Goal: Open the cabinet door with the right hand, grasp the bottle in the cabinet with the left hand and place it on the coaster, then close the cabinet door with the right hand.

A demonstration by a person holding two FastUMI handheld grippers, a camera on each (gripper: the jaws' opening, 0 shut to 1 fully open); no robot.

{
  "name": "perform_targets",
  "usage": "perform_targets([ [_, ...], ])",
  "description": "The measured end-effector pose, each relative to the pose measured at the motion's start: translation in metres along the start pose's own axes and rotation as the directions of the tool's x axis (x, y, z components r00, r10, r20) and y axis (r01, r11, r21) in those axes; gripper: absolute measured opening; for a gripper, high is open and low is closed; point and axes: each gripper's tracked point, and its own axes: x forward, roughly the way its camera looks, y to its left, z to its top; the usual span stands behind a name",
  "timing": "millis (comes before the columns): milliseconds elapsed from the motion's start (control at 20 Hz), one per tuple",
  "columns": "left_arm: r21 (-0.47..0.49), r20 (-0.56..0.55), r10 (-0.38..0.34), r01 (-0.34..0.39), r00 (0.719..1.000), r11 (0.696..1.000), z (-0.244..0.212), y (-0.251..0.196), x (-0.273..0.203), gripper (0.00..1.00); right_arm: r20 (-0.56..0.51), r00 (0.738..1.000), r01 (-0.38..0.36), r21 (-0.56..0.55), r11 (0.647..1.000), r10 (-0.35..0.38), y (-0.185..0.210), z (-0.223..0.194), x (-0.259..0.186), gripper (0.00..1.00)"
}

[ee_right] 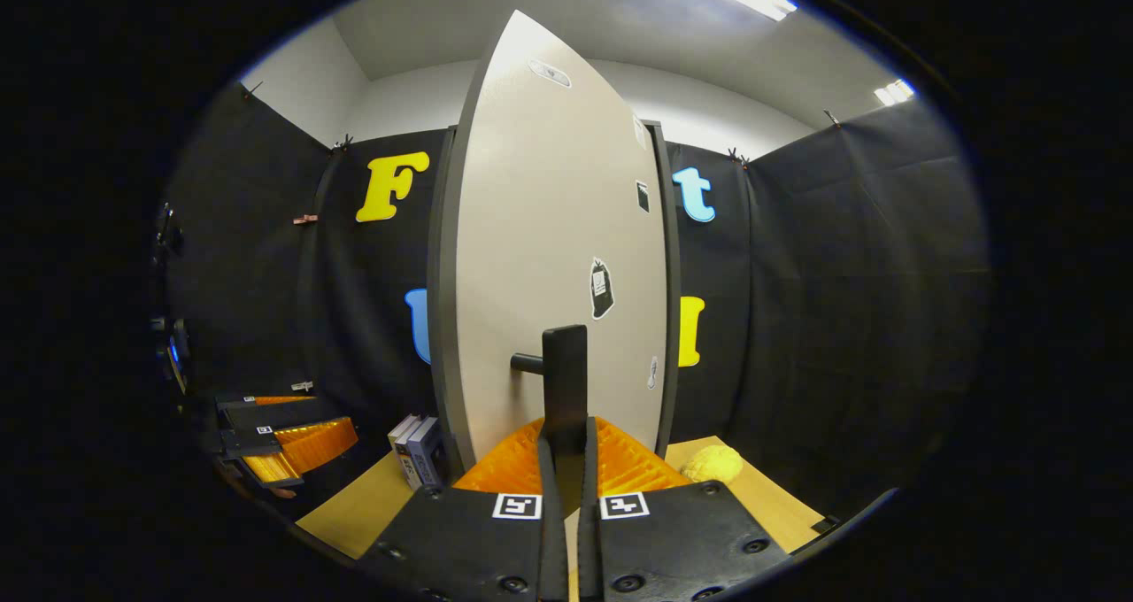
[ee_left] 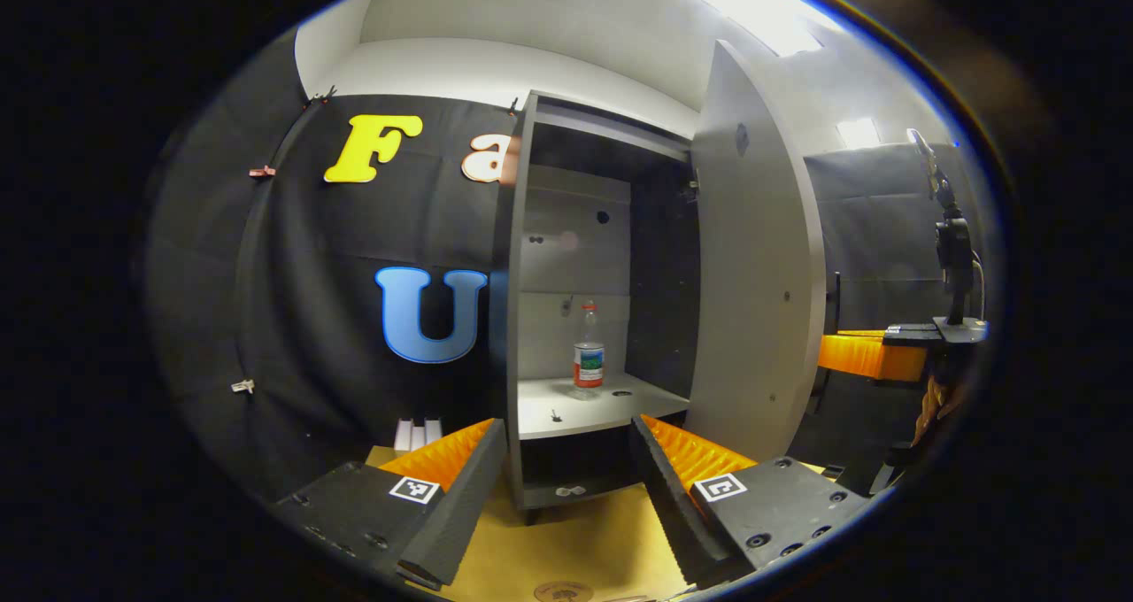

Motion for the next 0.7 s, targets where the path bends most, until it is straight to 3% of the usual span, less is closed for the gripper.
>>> perform_targets([
  [250,-0.004,0.003,-0.020,0.020,1.000,1.000,0.001,-0.030,0.021,0.89,0.008,1.000,-0.009,-0.041,0.999,0.010,-0.029,0.002,-0.011,0.13],
  [400,-0.022,0.000,-0.001,0.001,1.000,1.000,0.000,-0.048,0.038,0.89,-0.002,1.000,-0.010,-0.068,0.998,0.010,-0.054,0.001,-0.014,0.13],
  [550,-0.036,0.003,0.022,-0.022,1.000,0.999,0.002,-0.067,0.059,0.89,-0.064,0.997,-0.040,-0.095,0.995,0.034,-0.074,-0.016,-0.018,0.21],
  [700,-0.026,0.011,0.046,-0.046,0.999,0.999,0.004,-0.082,0.083,0.89,-0.051,0.998,-0.032,-0.134,0.990,0.025,-0.113,-0.014,-0.020,0.22],
])
